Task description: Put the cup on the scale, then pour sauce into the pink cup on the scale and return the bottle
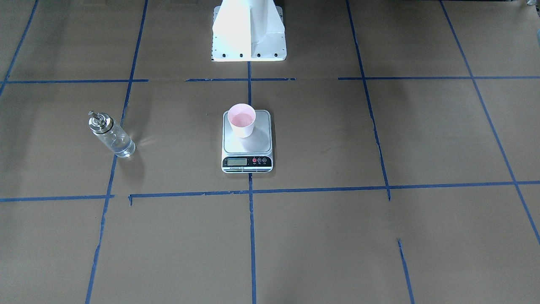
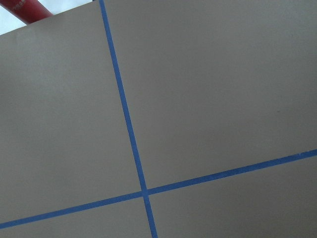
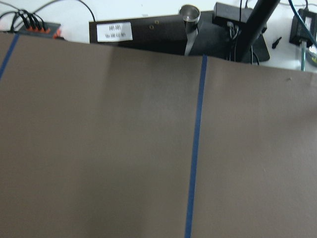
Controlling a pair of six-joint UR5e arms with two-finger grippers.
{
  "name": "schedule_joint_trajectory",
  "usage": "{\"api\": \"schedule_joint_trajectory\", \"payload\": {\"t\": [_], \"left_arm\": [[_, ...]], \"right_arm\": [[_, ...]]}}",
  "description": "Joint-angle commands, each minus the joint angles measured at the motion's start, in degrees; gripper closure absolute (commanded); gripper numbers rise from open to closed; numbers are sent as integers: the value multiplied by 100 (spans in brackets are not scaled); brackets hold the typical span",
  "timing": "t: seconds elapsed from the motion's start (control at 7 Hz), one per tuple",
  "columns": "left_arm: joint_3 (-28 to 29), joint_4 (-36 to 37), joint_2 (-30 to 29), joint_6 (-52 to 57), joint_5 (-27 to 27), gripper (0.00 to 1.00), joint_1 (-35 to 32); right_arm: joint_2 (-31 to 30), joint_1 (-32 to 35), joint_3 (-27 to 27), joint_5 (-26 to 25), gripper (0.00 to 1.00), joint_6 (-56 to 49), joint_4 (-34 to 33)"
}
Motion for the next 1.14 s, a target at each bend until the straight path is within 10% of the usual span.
{"api": "schedule_joint_trajectory", "payload": {"t": [0.0,0.29,1.0], "left_arm": [[383,79,46,560,-557,0,-417],[403,9,493,553,-816,0,-419],[464,369,504,553,-790,0,-577]], "right_arm": [[189,141,485,103,0,-1878,-2759],[-351,203,1274,181,0,-2299,-3560],[-1129,194,1226,269,0,-2211,-2796]]}}
